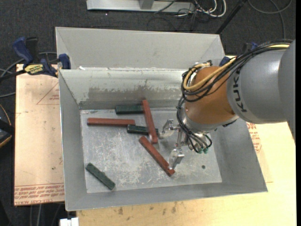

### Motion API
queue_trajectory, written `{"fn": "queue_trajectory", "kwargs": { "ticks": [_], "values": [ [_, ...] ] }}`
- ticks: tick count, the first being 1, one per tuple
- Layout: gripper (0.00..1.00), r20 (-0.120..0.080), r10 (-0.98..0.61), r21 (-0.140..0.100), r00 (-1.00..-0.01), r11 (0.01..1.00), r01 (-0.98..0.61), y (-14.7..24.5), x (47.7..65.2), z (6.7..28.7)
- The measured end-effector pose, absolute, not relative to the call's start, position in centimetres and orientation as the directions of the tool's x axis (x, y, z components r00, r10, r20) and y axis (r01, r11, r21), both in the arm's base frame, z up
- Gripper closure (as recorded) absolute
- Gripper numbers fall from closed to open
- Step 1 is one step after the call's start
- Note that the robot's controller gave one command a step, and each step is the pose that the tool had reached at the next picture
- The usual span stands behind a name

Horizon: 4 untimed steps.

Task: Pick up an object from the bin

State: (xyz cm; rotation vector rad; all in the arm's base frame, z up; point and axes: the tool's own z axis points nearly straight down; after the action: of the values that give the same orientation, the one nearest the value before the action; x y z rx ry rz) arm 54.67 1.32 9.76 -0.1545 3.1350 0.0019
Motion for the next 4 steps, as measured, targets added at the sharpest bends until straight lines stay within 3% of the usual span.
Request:
{"fn": "queue_trajectory", "kwargs": {
  "ticks": [1,2,3,4],
  "values": [
    [0.0,0.001,-0.108,0.001,-0.994,0.994,-0.108,4.1,52.8,11.9],
    [1.0,0.0,-0.071,0.001,-0.997,0.997,-0.071,2.5,51.4,8.9],
    [1.0,0.0,-0.071,0.001,-0.997,0.997,-0.071,2.5,51.4,8.9],
    [1.0,0.007,-0.078,0.001,-0.997,0.997,-0.078,2.1,50.6,13.5]
  ]
}}
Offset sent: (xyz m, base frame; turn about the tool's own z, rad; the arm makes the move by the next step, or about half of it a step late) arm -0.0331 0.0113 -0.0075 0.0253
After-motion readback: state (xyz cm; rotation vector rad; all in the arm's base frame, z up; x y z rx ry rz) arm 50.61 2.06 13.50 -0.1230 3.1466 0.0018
